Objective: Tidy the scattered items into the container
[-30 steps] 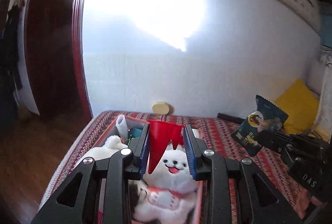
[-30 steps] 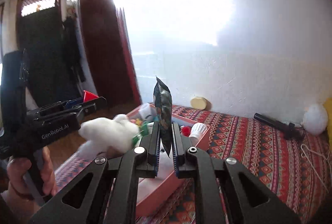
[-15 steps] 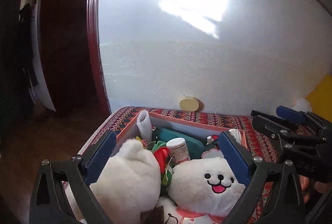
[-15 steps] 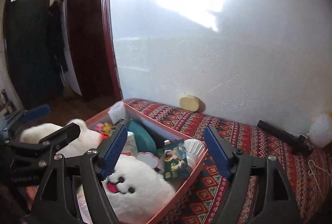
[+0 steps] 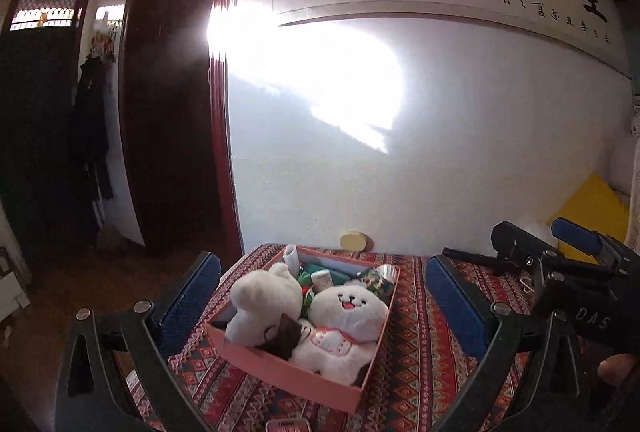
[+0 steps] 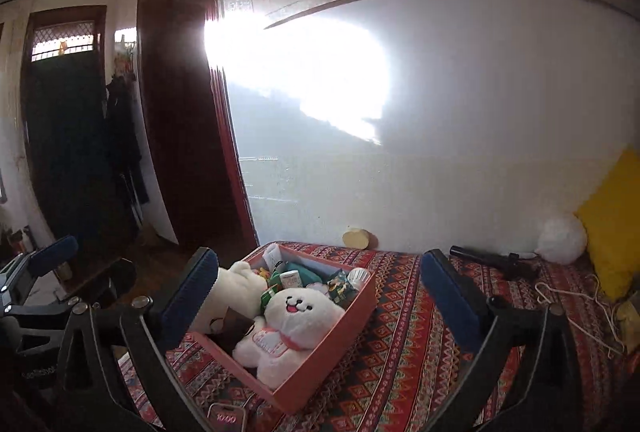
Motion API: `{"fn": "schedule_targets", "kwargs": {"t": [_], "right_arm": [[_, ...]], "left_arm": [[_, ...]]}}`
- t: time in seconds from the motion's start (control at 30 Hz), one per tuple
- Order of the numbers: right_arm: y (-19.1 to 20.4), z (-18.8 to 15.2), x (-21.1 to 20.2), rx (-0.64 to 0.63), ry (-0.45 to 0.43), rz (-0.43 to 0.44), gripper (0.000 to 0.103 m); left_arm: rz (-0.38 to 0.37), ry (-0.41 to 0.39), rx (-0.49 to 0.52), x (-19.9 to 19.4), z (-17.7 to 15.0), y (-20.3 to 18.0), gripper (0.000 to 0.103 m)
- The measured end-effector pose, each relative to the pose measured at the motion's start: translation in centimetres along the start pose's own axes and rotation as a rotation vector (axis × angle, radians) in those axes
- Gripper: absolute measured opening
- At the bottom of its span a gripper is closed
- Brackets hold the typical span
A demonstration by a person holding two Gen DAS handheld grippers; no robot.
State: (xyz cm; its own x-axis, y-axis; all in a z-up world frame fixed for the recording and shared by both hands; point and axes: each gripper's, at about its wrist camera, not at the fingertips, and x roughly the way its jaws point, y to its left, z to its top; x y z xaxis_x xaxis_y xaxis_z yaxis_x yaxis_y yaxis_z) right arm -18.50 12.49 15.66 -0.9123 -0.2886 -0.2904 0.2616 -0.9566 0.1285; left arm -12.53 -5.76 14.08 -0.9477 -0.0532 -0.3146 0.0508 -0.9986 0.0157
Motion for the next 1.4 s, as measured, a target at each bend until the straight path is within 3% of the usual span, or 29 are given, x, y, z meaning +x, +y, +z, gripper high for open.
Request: {"fn": "schedule_targets", "kwargs": {"t": [0.13,0.27,0.4,0.63,1.4], "right_arm": [[0.8,-3.8,-4.5,-0.015,0.05,-0.03,0.102],[1.5,-8.4,-6.0,-0.023,0.143,-0.058,0.102],[2.2,-10.9,-6.6,0.004,0.214,-0.014,0.102],[3.4,-11.4,-8.2,-0.005,0.231,-0.016,0.102],[2.9,-12.5,-7.9,-0.011,0.29,-0.073,0.102]], "left_arm": [[0.043,0.103,0.037,-4.1,-4.4,-0.8,0.103],[0.031,0.2,-0.003,-6.4,-8.6,-0.1,0.103],[0.062,0.189,-0.033,-8.5,-9.6,0.8,0.103],[0.097,0.164,-0.08,-10.5,-9.1,2.4,0.103],[0.02,0.24,-0.048,-9.7,-10.6,1.5,0.103]]}}
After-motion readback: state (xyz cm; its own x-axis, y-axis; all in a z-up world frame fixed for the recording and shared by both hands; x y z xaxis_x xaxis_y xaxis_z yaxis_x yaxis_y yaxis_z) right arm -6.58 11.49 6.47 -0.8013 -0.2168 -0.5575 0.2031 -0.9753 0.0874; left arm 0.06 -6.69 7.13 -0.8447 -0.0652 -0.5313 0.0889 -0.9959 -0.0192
